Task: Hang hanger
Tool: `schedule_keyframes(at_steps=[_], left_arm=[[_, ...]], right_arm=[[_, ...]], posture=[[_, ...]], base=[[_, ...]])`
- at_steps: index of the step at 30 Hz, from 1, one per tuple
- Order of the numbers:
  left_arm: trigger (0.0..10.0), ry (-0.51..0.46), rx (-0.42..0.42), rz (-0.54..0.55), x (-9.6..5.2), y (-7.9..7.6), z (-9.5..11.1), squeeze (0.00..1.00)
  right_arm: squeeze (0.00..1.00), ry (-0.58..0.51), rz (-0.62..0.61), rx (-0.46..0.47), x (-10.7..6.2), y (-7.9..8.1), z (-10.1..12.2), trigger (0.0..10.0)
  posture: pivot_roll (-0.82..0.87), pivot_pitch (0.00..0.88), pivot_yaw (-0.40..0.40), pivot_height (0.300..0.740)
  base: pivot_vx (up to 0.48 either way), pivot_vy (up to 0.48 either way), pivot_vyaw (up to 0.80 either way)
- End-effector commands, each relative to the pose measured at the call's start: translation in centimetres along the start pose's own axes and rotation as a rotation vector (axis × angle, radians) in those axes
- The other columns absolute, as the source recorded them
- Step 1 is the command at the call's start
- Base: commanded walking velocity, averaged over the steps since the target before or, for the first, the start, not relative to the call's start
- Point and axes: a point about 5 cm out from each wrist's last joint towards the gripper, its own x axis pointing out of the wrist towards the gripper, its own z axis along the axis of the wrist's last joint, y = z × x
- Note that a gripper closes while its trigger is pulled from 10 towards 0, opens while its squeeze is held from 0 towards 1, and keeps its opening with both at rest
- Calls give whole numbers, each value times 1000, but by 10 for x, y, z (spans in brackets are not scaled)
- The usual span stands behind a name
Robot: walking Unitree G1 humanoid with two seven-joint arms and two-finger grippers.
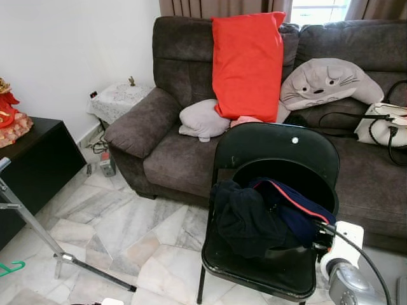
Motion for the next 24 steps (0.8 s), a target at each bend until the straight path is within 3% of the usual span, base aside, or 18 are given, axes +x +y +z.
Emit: schedule_keyframes(at_steps=[1, 15, 16, 17, 18, 24], left_arm=[[10000, 3, 30, 20, -1, 8, -1, 0], [10000, 5, 40, 23, -1, 9, 0, 0], [10000, 4, 40, 23, -1, 9, 0, 0], [10000, 4, 41, 23, -1, 9, 0, 0], [10000, 3, 41, 23, -1, 9, 0, 0], [10000, 4, 42, 24, -1, 9, 0, 0]], right_arm=[[0, -10, 11, -16, 2, 0, 3, 10000], [0, -8, 99, -83, 2, -10, -5, 10000], [0, -8, 106, -87, 2, -9, -6, 2353], [0, -6, 107, -88, 2, -9, -6, 2353], [0, -6, 116, -93, 2, -9, -6, 0], [0, -10, 129, -106, 4, -6, -6, 0]], posture=[[-88, 0, 120, 740], [-84, 0, 127, 740], [-83, 0, 128, 740], [-83, 0, 128, 740], [-83, 0, 128, 740], [-83, 0, 129, 740]], base=[[0, 0, 0], [0, 0, 0], [0, 0, 0], [0, 0, 0], [0, 0, 0], [0, 0, 0]])
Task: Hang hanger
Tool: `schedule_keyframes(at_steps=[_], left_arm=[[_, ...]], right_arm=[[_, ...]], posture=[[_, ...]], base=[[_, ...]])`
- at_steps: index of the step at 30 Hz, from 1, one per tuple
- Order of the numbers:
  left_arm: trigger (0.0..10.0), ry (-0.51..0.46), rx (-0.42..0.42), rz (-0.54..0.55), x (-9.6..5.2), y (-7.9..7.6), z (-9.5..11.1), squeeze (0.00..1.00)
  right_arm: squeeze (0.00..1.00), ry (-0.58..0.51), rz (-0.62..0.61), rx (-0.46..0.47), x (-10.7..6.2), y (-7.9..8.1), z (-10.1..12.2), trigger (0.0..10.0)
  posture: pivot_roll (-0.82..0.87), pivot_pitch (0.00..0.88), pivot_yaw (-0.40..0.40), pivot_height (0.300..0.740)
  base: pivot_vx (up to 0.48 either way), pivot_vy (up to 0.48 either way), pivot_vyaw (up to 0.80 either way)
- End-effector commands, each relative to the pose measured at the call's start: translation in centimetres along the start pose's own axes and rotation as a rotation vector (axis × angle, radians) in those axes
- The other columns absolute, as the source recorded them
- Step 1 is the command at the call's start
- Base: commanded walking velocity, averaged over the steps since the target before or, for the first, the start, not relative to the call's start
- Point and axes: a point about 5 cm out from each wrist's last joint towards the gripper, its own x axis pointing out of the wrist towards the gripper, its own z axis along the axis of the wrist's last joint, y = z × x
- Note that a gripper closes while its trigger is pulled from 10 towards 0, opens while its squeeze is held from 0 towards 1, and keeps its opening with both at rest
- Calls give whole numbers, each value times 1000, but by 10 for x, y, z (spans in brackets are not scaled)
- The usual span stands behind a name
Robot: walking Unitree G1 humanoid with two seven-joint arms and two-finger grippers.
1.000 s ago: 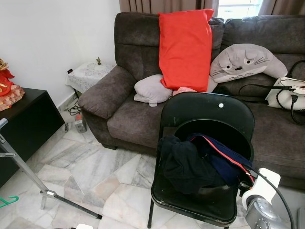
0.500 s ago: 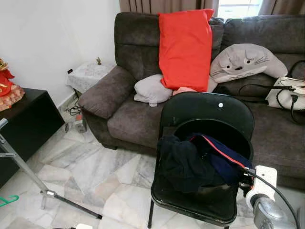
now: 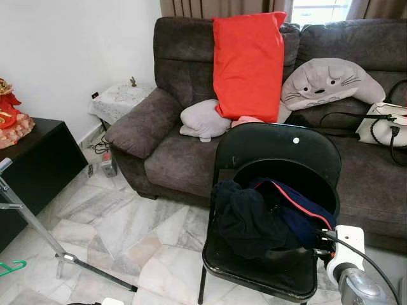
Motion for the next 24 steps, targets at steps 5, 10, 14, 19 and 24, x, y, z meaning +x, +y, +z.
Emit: schedule_keyframes(at_steps=[5, 10, 14, 19, 24], left_arm=[[10000, 2, 8, 19, -1, 7, -1, 0], [10000, 3, 3, 17, -1, 7, -1, 0], [10000, 4, -3, 18, -1, 7, -2, 0], [10000, 6, -6, 20, -1, 7, -2, 0], [10000, 6, -6, 19, -1, 7, -2, 0]], right_arm=[[0, -26, 19, -12, 2, 8, 5, 0], [0, -56, -10, -1, -1, 11, 8, 0], [0, -136, -112, 53, -11, 13, 21, 0], [0, -244, -223, 142, -24, 16, 54, 0], [0, -412, -215, 104, -33, 36, 112, 0]], posture=[[-83, 0, 127, 740], [-85, 0, 122, 740], [-82, 0, 120, 740], [-90, 0, 123, 740], [-90, 0, 117, 740]], base=[[0, 0, 0], [0, 0, 0], [0, 0, 0], [0, 0, 0], [0, 0, 0]])
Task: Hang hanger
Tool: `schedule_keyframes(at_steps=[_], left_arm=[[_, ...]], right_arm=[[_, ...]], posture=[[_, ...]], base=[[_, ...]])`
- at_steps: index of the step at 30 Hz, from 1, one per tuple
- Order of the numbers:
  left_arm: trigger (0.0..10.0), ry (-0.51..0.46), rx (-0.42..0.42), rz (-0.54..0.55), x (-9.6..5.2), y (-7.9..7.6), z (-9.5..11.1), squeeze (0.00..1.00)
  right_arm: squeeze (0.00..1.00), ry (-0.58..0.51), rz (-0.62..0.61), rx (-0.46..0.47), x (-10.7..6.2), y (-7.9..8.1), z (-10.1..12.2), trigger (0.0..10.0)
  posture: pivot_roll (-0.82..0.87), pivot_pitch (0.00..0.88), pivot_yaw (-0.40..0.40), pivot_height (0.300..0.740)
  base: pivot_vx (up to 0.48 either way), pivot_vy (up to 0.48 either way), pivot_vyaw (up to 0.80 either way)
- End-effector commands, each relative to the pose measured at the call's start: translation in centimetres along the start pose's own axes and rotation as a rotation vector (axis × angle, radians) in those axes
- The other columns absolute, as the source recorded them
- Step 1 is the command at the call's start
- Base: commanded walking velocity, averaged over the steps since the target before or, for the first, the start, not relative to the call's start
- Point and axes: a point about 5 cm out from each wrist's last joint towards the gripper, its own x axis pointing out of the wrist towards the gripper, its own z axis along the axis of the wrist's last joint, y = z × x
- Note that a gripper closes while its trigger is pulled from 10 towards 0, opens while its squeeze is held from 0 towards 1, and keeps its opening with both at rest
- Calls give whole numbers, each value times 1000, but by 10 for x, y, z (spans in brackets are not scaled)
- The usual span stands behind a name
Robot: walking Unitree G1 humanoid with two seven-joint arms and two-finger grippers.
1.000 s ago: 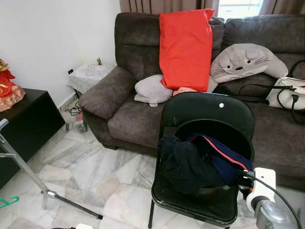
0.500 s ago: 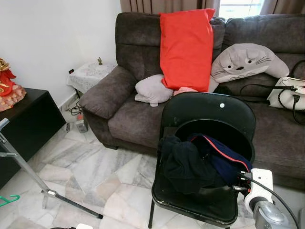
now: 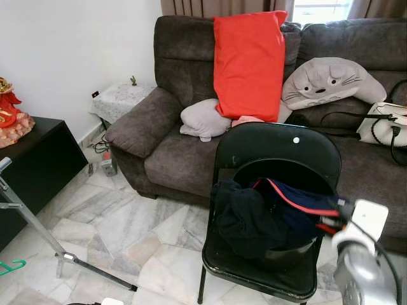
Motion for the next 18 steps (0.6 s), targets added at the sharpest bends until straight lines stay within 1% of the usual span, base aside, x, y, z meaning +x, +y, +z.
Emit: schedule_keyframes(at_steps=[1, 3, 4, 6, 9, 13, 14, 15, 16, 18], left_arm=[[10000, 6, -3, 17, -1, 6, -2, 0], [10000, 7, -6, 18, -1, 6, -3, 0], [10000, 7, -6, 18, -1, 6, -3, 0], [10000, 10, -8, 18, -1, 6, -4, 0], [10000, 13, -15, 19, -1, 5, -5, 0], [10000, 18, -16, 21, -1, 5, -7, 0], [10000, 20, -16, 22, -1, 6, -7, 0], [10000, 20, -16, 22, -1, 6, -7, 0], [10000, 21, -17, 23, -2, 6, -8, 0], [10000, 24, -18, 23, -2, 5, -9, 0]], right_arm=[[0, -83, 21, -2, 1, 16, 28, 0], [0, -111, 29, -1, 2, 22, 37, 0], [0, -111, 29, -1, 2, 22, 37, 0], [0, -86, 61, -35, 2, 30, 35, 0], [0, -79, 53, -9, 4, 34, 36, 0], [0, -87, 68, -2, 2, 39, 39, 0], [0, -103, 87, -22, 2, 42, 41, 0], [0, -103, 87, -22, 2, 42, 41, 0], [0, -114, 92, -46, 2, 44, 43, 0], [0, -121, 90, -63, 3, 45, 43, 0]], posture=[[-89, 0, 116, 740], [-89, 0, 114, 740], [-89, 0, 114, 740], [-90, 0, 110, 740], [-85, 0, 105, 740], [-93, 0, 104, 740], [-100, 0, 104, 740], [-100, 0, 104, 740], [-100, 0, 101, 740], [-96, 0, 99, 740]], base=[[0, 0, 0], [0, 0, 0], [0, 0, 0], [0, 0, 0], [0, 0, 0], [0, 0, 0], [0, 0, 0], [0, 0, 0], [0, 0, 0], [0, 0, 0]])
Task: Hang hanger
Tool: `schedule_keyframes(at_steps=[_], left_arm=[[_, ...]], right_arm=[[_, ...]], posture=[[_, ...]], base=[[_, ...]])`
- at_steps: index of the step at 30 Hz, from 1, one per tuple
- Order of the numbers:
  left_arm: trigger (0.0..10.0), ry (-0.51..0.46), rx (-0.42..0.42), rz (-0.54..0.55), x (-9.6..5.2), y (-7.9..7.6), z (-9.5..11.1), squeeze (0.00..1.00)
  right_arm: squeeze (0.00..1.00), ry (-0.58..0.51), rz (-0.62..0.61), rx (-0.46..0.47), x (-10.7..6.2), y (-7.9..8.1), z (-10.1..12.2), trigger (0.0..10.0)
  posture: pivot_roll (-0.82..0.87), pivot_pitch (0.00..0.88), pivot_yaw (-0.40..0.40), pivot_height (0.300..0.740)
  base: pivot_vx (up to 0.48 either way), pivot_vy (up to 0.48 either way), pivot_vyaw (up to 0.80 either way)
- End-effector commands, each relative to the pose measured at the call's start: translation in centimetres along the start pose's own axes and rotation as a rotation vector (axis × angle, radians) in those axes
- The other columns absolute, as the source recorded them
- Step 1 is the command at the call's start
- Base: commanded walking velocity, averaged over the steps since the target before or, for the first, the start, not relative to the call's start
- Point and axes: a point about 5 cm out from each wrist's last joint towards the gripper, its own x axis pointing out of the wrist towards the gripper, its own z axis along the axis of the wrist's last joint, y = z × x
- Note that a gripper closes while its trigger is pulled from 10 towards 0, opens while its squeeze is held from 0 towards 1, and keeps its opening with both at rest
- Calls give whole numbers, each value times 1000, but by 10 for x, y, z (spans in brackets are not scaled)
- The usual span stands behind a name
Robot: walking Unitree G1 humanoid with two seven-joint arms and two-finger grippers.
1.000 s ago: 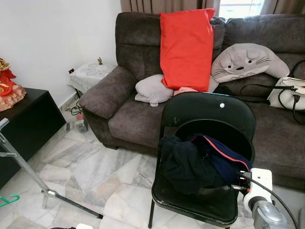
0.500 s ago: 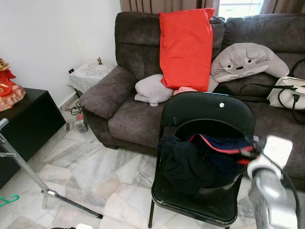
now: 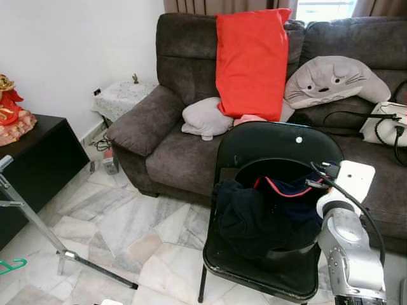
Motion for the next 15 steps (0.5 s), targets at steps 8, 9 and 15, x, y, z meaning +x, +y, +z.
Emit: schedule_keyframes(at_steps=[8, 9, 15], left_arm=[[10000, 22, -34, 29, -2, 5, -9, 0], [10000, 23, -37, 30, -2, 5, -9, 0], [10000, 29, -47, 33, -2, 5, -11, 0]], right_arm=[[0, -4, 39, 37, 0, 13, -1, 0], [0, 0, 38, 36, 0, 13, -2, 0], [0, 42, 36, 28, 0, 11, -10, 10000]], posture=[[-78, 0, 84, 740], [-77, 0, 83, 740], [-83, 0, 88, 740]], base=[[0, 0, 164], [0, 0, 0], [0, 0, 0]])
